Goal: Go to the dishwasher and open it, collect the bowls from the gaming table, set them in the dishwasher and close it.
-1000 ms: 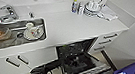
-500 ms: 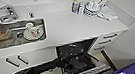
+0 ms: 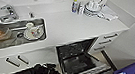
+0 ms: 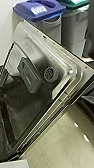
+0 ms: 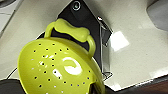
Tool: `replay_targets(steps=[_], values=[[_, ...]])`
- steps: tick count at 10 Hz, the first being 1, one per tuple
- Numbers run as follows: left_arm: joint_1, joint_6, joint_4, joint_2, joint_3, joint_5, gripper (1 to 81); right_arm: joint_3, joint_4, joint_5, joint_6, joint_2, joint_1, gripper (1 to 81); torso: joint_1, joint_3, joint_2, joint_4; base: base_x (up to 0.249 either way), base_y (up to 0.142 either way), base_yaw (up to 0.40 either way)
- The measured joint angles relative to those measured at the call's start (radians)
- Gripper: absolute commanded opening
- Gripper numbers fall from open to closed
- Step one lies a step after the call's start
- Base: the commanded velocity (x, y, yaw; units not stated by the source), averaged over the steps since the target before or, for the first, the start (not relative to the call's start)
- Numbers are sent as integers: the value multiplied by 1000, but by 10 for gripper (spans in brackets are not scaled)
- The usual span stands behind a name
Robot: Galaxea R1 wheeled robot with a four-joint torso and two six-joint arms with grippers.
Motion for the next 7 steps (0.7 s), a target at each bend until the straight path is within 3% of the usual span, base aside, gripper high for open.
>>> replay_targets(steps=[2,4,7], values=[[72,4,2,-136,118,-3,811,63,-1,-11,20,-50,31,10,0,0,0,42,0,0,0],[205,9,30,-206,171,8,811,124,0,-11,40,-110,89,10,0,0,0,106,0,0,0],[388,17,117,-176,192,0,811,201,-1,-18,75,-177,168,10,0,0,0,209,0,0,0]])
